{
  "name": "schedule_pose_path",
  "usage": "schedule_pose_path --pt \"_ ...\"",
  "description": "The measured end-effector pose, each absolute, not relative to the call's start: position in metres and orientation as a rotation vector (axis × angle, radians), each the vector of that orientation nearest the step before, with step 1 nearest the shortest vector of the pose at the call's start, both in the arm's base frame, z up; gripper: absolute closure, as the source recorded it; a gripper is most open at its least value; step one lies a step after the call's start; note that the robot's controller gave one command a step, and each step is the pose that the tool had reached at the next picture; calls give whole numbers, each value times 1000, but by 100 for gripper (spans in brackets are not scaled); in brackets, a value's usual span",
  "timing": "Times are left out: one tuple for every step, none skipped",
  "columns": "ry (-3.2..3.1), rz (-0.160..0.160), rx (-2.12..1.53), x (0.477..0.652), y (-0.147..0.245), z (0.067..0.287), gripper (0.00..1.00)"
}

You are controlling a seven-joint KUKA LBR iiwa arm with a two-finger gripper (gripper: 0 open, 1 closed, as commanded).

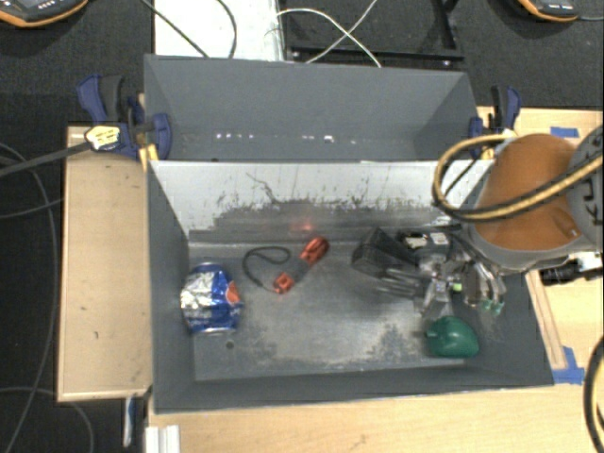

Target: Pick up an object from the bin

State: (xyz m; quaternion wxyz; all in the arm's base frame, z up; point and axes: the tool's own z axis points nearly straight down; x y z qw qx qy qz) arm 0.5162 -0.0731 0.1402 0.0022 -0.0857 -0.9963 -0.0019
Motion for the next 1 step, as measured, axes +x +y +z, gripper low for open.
schedule_pose_path --pt "-3127 -6 -269 517 -73 150 100"
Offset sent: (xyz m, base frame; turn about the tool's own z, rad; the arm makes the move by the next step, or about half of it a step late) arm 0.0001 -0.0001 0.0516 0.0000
